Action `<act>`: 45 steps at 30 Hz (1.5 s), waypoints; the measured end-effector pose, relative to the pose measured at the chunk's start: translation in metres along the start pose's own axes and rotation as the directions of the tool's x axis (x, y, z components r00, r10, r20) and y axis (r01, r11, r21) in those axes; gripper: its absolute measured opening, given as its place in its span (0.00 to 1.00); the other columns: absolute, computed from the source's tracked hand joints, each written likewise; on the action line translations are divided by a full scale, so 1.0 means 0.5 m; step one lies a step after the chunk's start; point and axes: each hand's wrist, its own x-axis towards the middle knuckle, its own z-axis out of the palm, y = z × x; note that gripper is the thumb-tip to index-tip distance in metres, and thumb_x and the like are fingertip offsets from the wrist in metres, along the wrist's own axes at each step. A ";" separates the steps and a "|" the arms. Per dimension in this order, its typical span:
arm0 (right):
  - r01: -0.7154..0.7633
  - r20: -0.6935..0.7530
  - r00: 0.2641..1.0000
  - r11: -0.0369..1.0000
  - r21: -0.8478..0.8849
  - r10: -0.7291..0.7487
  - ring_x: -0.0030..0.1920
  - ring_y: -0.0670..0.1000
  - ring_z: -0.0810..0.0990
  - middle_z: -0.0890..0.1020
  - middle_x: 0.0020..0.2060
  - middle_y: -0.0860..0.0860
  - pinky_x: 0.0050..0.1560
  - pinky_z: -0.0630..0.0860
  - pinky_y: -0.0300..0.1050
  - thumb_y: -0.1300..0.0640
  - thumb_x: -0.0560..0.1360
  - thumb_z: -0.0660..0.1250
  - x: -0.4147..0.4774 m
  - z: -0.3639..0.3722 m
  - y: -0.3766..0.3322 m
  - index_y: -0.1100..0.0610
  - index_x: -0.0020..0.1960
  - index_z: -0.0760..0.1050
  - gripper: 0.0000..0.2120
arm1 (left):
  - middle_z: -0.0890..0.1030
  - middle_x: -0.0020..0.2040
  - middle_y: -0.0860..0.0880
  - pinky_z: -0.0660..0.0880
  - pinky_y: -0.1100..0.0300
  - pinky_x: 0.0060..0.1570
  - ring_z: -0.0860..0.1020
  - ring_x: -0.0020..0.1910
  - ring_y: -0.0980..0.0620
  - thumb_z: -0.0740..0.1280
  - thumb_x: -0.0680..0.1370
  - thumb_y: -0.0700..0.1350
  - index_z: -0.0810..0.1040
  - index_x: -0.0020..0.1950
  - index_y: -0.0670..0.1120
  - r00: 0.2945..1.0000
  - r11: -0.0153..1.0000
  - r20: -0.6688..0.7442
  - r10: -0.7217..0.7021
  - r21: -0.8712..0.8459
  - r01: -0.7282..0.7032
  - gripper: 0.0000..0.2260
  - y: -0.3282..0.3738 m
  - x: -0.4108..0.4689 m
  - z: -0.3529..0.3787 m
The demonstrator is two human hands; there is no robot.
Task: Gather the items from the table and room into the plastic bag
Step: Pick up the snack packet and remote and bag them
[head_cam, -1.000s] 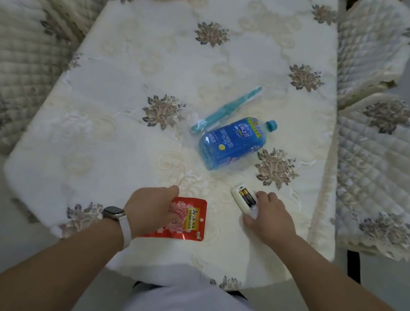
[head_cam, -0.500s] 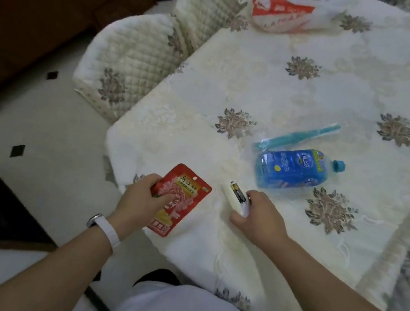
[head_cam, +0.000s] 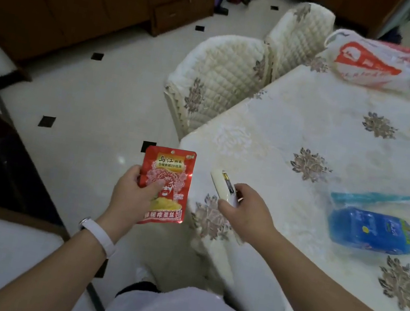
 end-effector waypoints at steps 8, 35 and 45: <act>0.060 0.049 0.997 0.992 0.111 -0.066 0.44 0.46 0.79 0.80 0.48 0.46 0.39 0.73 0.42 0.47 0.73 0.68 0.119 0.176 -0.308 0.51 0.60 0.74 0.17 | 0.85 0.49 0.49 0.83 0.48 0.40 0.85 0.41 0.49 0.70 0.78 0.46 0.77 0.55 0.51 0.993 0.995 -0.114 -0.032 -0.094 0.021 0.07 -0.017 0.159 -0.314; 0.244 0.246 0.924 0.946 0.214 -0.294 0.44 0.46 0.80 0.79 0.48 0.44 0.39 0.80 0.46 0.53 0.76 0.65 0.721 0.314 -0.757 0.47 0.68 0.69 0.21 | 0.85 0.49 0.51 0.82 0.42 0.45 0.85 0.44 0.48 0.71 0.77 0.47 0.77 0.56 0.52 0.957 0.994 -0.285 -0.062 -0.108 0.033 0.09 0.218 0.745 -0.563; 0.196 0.085 0.971 0.949 0.245 -0.222 0.40 0.46 0.79 0.78 0.48 0.45 0.32 0.75 0.40 0.52 0.77 0.65 0.936 0.200 -0.786 0.48 0.68 0.69 0.20 | 0.85 0.50 0.53 0.83 0.49 0.42 0.85 0.43 0.52 0.70 0.77 0.48 0.76 0.54 0.57 0.991 1.000 -0.134 0.027 -0.004 -0.028 0.07 0.376 0.989 -0.471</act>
